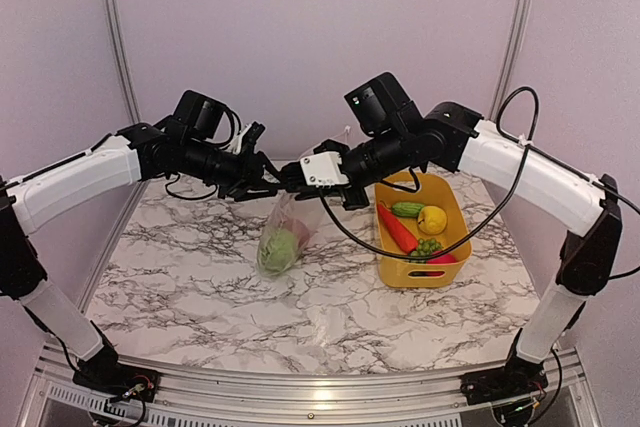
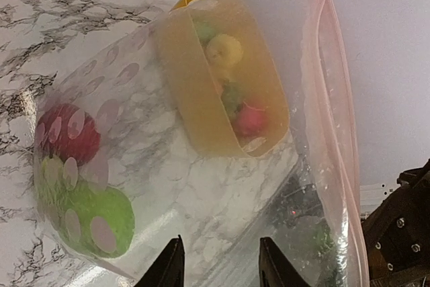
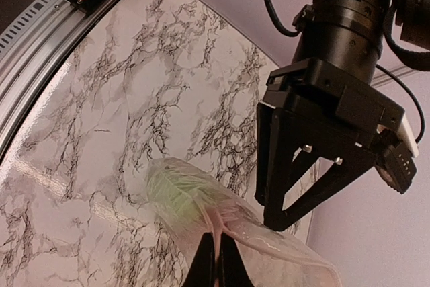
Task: Place the food in the zip-top bag and seal the zipper
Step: Pass from the right arm to the left
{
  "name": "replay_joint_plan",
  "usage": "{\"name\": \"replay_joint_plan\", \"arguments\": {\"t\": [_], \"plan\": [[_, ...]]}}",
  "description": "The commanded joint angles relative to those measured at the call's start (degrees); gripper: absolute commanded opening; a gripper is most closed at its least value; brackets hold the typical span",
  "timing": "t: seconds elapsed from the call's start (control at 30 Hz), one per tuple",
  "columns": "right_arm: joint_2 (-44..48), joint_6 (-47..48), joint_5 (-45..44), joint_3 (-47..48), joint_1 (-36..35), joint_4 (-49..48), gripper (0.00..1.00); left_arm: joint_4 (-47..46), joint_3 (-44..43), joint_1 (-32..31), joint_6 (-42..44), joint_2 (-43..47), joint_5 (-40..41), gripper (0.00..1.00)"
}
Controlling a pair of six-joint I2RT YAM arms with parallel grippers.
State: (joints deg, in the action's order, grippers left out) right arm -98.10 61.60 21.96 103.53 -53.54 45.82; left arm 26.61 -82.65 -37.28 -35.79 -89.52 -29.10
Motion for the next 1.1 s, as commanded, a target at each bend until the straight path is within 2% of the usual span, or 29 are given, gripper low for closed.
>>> {"name": "replay_joint_plan", "arguments": {"t": [0.0, 0.1, 0.23, 0.37, 0.47, 0.6, 0.73, 0.93, 1.07], "plan": [[0.72, -1.05, 0.11, -0.42, -0.50, -1.55, 0.00, -13.08, 2.49, -1.26, 1.37, 0.84, -3.95, 0.40], [0.81, -1.00, 0.00, -0.65, -0.51, -1.64, 0.01, -13.78, 2.44, -1.48, 1.80, -0.84, -3.23, 0.38], [1.19, -2.45, -0.31, 0.04, -0.51, -3.60, 0.01, -3.83, -3.56, -1.40, 4.15, -3.30, 5.61, 0.34], [0.77, -1.52, 0.17, -0.20, -0.45, -2.87, 0.04, -0.55, -9.54, -1.39, 2.77, -1.84, 10.44, 0.36], [-0.08, -1.51, -0.33, 0.23, -0.51, -3.17, 0.06, 0.44, -14.45, -1.39, 1.59, -1.83, 10.28, 0.38], [-1.34, -2.68, -0.81, 1.78, -0.48, -4.45, 0.06, 7.43, -21.07, -1.69, 1.01, -4.75, 7.54, 0.39], [-2.35, -4.57, -1.69, 2.73, -0.53, -6.16, 0.06, 11.12, -22.00, -3.12, 0.88, -5.49, 6.83, 0.39], [-2.79, -6.84, -3.94, 3.01, -0.50, -9.05, 0.06, 18.82, -24.21, -5.35, 2.39, -6.51, 9.95, 0.38], [-2.79, -7.01, -4.46, 2.98, -0.49, -9.43, 0.06, 20.61, -24.73, -6.03, 2.75, -7.54, 10.12, 0.38]]}}
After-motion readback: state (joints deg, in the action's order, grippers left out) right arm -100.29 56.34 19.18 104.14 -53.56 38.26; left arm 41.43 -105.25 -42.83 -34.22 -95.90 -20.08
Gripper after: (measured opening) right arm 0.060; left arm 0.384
